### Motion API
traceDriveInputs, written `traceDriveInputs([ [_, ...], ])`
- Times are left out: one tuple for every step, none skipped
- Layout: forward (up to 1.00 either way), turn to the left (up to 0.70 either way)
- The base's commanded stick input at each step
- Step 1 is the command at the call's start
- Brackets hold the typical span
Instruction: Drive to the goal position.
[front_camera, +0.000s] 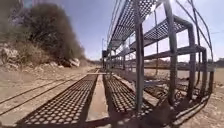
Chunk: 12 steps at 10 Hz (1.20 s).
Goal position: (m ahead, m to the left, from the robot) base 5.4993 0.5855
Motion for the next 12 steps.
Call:
traceDriveInputs([
  [0.60,0.30],
  [0.60,0.30],
  [0.60,0.30],
  [0.60,0.41],
  [0.60,0.55],
  [0.58,0.58],
  [0.58,0.58],
  [0.57,0.40],
  [0.57,0.17],
  [0.70,0.00],
  [0.70,0.00],
  [0.70,0.00],
])
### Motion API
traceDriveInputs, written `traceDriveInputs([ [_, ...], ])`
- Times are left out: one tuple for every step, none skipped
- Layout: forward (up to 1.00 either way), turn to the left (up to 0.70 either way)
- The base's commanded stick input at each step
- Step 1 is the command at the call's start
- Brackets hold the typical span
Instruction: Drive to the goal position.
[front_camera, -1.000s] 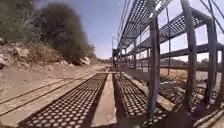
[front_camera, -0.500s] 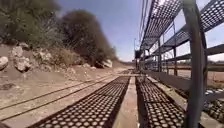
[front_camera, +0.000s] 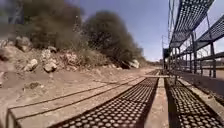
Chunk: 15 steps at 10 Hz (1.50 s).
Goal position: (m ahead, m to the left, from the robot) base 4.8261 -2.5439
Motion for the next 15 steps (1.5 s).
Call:
traceDriveInputs([
  [0.70,0.00],
  [0.70,0.00],
  [0.70,0.00],
  [0.70,0.00],
  [0.70,0.00],
  [0.70,0.00],
  [0.70,0.00],
  [0.70,0.00],
  [0.70,0.00],
  [0.70,0.00],
  [0.70,0.00],
  [0.70,0.00],
  [0.70,-0.24],
  [0.70,-0.30],
  [0.70,-0.35],
])
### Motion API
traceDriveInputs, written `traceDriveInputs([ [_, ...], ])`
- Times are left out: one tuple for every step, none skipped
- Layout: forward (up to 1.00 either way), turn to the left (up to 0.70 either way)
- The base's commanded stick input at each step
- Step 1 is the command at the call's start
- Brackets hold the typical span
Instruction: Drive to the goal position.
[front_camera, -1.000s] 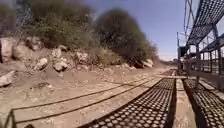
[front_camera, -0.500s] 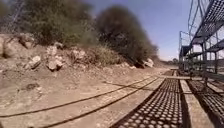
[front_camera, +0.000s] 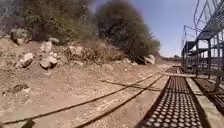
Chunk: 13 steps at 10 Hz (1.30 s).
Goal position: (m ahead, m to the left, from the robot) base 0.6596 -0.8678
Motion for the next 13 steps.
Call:
traceDriveInputs([
  [0.70,-0.35],
  [0.70,-0.35],
  [0.70,-0.35],
  [0.70,-0.35],
  [0.70,-0.21],
  [0.70,-0.05],
  [0.70,-0.08],
  [0.70,-0.20],
  [0.70,-0.35],
  [0.70,-0.35],
  [0.70,-0.03],
  [0.70,-0.01],
  [0.70,0.00],
])
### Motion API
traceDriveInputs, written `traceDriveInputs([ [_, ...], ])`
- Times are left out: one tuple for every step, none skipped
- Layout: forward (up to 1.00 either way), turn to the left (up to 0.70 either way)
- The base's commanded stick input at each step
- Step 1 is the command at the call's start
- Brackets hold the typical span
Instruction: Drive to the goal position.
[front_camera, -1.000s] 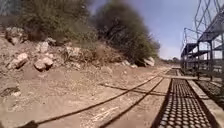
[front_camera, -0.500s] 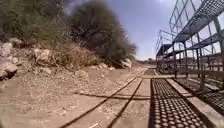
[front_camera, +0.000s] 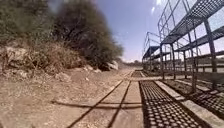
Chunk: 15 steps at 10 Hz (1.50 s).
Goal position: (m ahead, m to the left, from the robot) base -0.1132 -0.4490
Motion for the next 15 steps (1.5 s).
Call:
traceDriveInputs([
  [0.70,0.00],
  [0.70,0.00],
  [0.70,0.00],
  [0.70,0.00],
  [0.70,0.00],
  [0.70,0.00],
  [0.70,0.00],
  [0.70,0.00],
  [0.70,0.00],
  [0.70,0.00],
  [0.70,0.00],
  [0.70,0.00],
  [0.70,0.00],
  [0.70,0.00],
  [0.70,0.00],
])
